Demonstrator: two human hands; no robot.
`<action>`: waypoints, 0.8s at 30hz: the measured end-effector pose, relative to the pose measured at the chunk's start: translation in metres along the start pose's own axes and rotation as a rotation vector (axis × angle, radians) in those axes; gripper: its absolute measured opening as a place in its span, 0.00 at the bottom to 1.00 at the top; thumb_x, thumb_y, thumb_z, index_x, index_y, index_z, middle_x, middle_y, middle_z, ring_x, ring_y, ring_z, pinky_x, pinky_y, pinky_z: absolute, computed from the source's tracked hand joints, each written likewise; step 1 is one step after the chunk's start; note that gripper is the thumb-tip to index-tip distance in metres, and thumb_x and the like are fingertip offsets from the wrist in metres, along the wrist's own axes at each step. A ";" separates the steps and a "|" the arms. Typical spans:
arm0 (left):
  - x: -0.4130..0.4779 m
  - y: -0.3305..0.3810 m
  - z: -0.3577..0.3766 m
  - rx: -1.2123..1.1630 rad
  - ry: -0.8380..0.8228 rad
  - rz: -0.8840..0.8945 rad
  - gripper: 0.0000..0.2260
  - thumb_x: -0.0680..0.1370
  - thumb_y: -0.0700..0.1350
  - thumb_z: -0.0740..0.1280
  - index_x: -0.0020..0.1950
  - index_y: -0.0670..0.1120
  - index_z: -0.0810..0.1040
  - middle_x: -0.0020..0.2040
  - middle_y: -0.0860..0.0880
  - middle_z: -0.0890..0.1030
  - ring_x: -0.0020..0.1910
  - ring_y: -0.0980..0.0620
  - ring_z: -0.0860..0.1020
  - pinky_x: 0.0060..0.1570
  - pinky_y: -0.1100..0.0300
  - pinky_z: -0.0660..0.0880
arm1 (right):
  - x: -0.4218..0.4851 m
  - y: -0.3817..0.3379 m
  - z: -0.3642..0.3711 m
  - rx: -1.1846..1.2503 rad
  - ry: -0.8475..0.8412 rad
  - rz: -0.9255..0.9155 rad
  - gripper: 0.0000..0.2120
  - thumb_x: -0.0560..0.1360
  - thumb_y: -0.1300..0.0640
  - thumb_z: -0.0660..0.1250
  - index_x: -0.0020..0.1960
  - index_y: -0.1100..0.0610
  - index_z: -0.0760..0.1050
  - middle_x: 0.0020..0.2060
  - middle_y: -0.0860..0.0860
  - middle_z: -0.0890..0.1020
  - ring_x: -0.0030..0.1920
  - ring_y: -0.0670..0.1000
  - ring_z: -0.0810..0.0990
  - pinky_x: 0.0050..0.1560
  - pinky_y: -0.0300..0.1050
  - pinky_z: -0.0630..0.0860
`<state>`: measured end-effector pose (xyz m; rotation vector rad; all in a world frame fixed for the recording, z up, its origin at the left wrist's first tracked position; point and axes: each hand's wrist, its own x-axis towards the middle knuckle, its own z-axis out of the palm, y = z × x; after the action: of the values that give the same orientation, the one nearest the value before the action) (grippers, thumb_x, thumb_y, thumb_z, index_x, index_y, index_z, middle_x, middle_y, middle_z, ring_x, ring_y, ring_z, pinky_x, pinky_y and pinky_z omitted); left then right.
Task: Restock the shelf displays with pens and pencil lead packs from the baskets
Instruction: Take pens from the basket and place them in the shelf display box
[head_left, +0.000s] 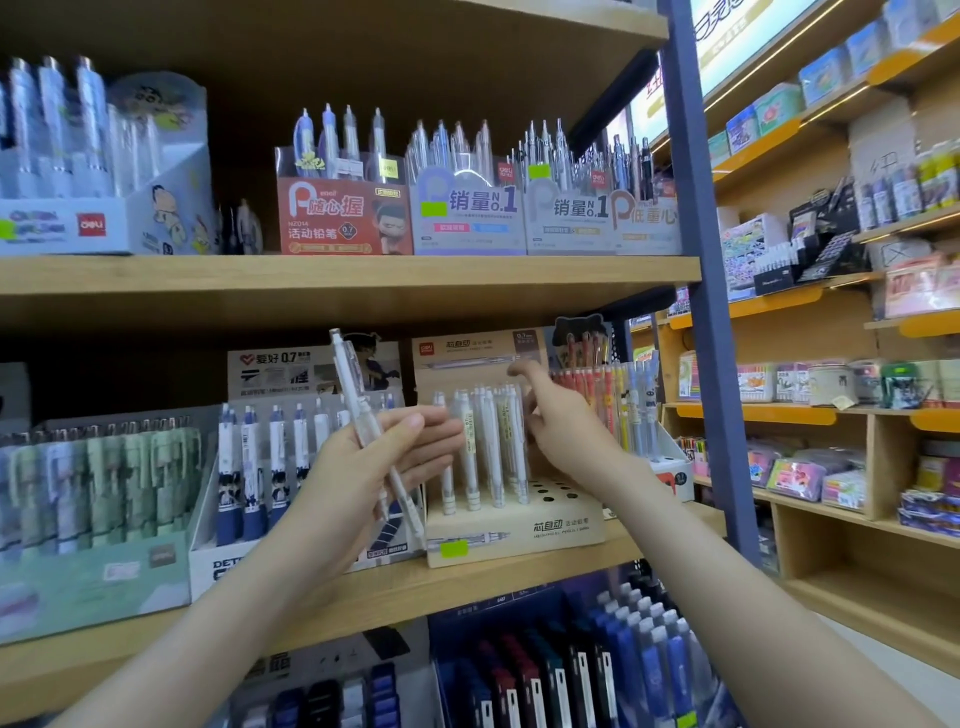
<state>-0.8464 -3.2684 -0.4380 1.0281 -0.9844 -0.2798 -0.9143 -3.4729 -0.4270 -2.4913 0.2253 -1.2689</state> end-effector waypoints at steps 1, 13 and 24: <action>0.000 0.001 0.000 0.001 0.000 0.001 0.10 0.80 0.38 0.59 0.56 0.38 0.78 0.50 0.40 0.84 0.51 0.45 0.83 0.48 0.57 0.81 | 0.000 0.000 0.000 -0.013 -0.015 -0.008 0.23 0.78 0.66 0.56 0.67 0.47 0.61 0.46 0.54 0.79 0.42 0.53 0.79 0.43 0.53 0.79; 0.002 -0.007 -0.001 0.012 0.013 -0.015 0.10 0.80 0.38 0.59 0.55 0.38 0.78 0.49 0.40 0.84 0.51 0.45 0.83 0.48 0.57 0.81 | 0.003 0.005 -0.006 -0.165 -0.072 -0.085 0.28 0.75 0.68 0.59 0.72 0.53 0.60 0.70 0.53 0.68 0.69 0.56 0.65 0.69 0.52 0.64; -0.007 -0.002 0.018 0.121 -0.221 -0.119 0.10 0.78 0.40 0.62 0.55 0.37 0.79 0.50 0.39 0.84 0.51 0.44 0.83 0.49 0.56 0.81 | -0.036 -0.049 -0.033 0.334 0.222 -0.214 0.10 0.76 0.52 0.65 0.57 0.50 0.73 0.51 0.43 0.77 0.54 0.41 0.74 0.55 0.38 0.72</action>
<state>-0.8643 -3.2759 -0.4404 1.1856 -1.1518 -0.4436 -0.9628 -3.4242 -0.4177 -2.1339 -0.1933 -1.5276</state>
